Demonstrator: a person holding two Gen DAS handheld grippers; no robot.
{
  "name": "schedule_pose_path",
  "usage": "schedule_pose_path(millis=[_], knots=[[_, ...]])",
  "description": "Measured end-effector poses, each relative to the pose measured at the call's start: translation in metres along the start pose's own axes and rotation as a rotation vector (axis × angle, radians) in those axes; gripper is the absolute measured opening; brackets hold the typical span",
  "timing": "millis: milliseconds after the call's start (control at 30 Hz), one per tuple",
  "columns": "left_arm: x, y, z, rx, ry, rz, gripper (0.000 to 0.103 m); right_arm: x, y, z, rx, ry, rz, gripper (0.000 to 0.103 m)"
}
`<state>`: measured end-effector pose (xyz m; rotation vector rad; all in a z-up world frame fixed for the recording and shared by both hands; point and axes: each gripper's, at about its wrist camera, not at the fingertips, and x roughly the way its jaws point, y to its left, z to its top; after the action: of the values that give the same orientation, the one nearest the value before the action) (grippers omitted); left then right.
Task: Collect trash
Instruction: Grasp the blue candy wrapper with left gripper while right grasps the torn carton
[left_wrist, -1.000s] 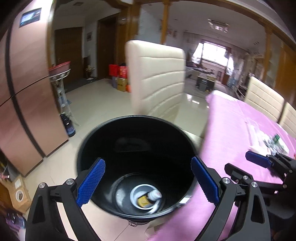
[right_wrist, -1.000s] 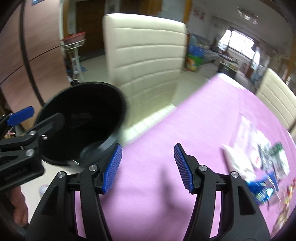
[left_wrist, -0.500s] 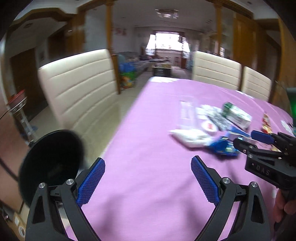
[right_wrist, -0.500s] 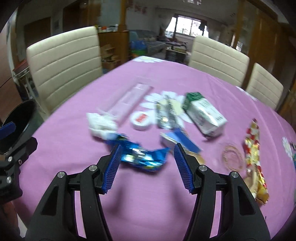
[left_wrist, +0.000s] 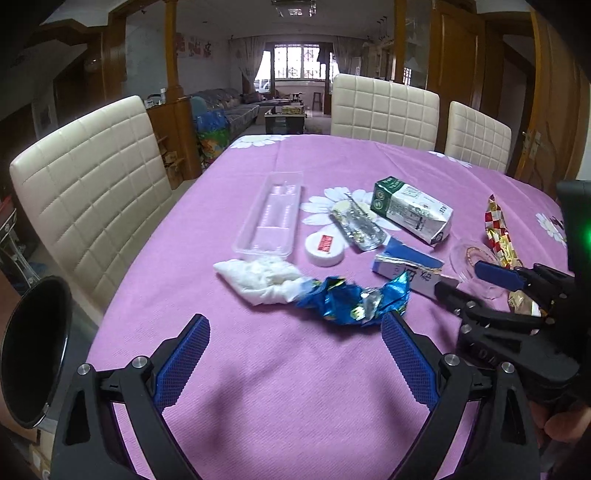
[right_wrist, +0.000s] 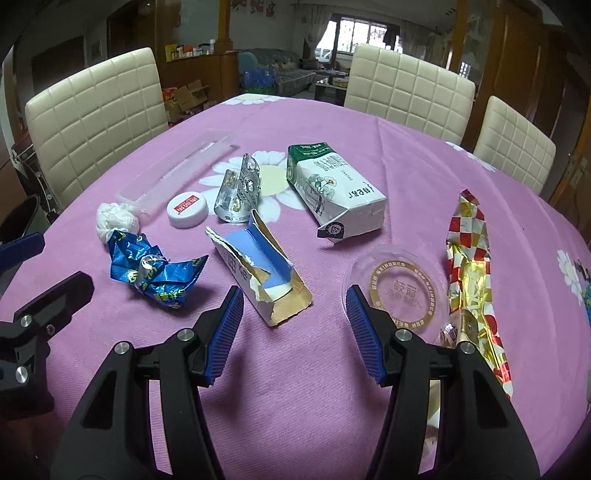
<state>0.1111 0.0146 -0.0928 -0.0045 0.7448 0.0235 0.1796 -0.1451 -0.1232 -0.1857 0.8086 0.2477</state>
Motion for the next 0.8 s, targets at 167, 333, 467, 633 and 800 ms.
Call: schedule_pose_path(millis=[167,333,467,633,800], knots=[[0.015,-0.014,0.012,0.016,0.016,-0.021,0.092,0.014,-0.003,0.0,0.012,0.038,0.062,0.033],[0.035,-0.022,0.019,0.012,0.054,-0.033,0.092,0.011,-0.01,-0.004,0.023,0.032,0.018,0.014],[0.046,-0.028,0.019,0.025,0.071,-0.015,0.092,0.012,-0.027,-0.009,0.098,0.055,0.032,0.011],[0.061,-0.028,0.017,0.017,0.127,-0.051,0.091,0.008,-0.023,-0.009,0.078,0.036,0.034,0.011],[0.056,-0.023,0.016,-0.003,0.117,-0.096,0.053,-0.001,-0.014,-0.01,0.02,-0.01,0.006,0.013]])
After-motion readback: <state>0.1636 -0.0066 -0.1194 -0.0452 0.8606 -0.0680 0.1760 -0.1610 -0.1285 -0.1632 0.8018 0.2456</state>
